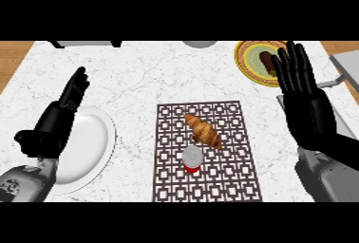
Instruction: Pick the croissant from the placemat and place it in the tiered shelf
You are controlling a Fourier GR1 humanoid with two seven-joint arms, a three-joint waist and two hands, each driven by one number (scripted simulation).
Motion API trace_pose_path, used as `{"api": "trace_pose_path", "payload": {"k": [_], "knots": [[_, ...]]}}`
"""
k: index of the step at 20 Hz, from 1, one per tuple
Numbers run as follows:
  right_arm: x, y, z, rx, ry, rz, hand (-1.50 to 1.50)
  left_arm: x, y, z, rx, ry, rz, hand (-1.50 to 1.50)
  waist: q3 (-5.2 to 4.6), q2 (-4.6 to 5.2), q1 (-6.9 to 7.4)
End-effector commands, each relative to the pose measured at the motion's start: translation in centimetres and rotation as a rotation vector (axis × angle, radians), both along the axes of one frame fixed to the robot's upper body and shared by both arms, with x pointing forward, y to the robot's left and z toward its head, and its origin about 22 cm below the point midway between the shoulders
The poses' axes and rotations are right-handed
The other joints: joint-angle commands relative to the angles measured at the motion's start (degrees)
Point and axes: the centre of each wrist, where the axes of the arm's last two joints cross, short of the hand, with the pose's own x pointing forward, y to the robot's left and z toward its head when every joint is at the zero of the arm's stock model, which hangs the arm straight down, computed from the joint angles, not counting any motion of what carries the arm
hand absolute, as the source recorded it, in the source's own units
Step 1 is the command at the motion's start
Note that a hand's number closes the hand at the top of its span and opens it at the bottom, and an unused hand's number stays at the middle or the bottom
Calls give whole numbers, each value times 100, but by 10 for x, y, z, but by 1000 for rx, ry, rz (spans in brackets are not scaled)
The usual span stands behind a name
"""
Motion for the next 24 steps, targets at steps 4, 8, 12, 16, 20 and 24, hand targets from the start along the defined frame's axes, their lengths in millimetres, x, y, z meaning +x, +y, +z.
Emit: {"api": "trace_pose_path", "payload": {"k": [4,8,12,16,20,24], "knots": [[13,69,-8,-192,51,148,150,-11,38,-28,-43,201,116,0,-99,104,359],[17,10,-61,-441,176,-338,150,-28,59,-57,-76,333,225,0,-186,107,172],[-17,119,-103,-433,132,-286,-150,-41,87,-67,-92,362,214,0,-102,80,270],[-35,168,-98,-507,180,-212,-150,-49,90,-80,-109,360,244,0,-92,50,114],[-36,166,-106,-692,180,-356,-150,-47,98,-80,-118,389,247,0,-111,0,-7],[-26,148,-91,-924,240,-427,-150,-50,100,-78,-115,390,277,0,-119,-58,-149]]}}
